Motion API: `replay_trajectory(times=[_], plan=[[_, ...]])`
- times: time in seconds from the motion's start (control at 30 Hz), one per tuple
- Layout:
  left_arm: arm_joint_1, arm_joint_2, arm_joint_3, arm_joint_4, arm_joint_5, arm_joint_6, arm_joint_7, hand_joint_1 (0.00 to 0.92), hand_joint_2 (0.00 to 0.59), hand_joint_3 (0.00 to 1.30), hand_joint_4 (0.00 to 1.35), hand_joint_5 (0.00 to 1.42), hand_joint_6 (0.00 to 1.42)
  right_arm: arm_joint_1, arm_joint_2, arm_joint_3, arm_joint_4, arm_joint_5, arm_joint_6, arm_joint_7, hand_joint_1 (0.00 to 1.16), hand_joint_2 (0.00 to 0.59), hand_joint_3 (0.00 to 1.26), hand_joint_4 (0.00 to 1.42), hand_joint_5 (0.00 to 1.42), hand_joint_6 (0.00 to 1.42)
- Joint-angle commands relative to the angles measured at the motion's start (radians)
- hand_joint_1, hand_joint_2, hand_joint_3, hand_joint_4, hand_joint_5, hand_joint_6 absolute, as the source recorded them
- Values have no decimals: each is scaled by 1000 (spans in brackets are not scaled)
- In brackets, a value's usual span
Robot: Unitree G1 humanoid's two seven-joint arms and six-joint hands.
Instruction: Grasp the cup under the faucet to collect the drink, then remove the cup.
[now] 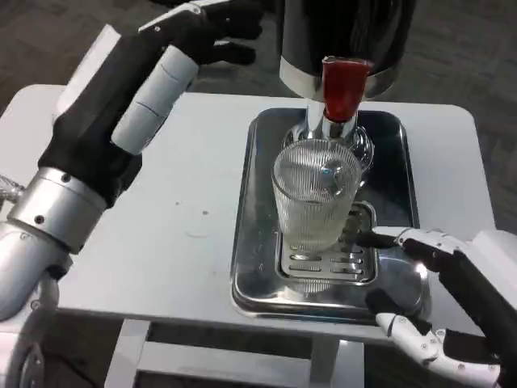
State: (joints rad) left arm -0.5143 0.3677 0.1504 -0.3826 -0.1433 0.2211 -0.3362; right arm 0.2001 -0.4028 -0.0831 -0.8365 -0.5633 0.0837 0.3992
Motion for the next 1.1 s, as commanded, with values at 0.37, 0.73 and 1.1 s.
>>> replay_trajectory(times=[0.37,0.73,1.1], plan=[[-118,-43,-12,169,-219,9,-79,0,54,330,224,279,300,-20,6,37,6,-26,17,-3,420,461,268,242,191,147],[-170,-65,-77,182,-246,59,-97,0,72,306,269,302,354,-11,7,28,9,-22,18,-10,420,461,268,242,191,147],[-207,-96,-124,258,-244,51,-142,0,75,306,273,316,350,-10,9,22,11,-17,15,-14,420,461,268,242,191,147]])
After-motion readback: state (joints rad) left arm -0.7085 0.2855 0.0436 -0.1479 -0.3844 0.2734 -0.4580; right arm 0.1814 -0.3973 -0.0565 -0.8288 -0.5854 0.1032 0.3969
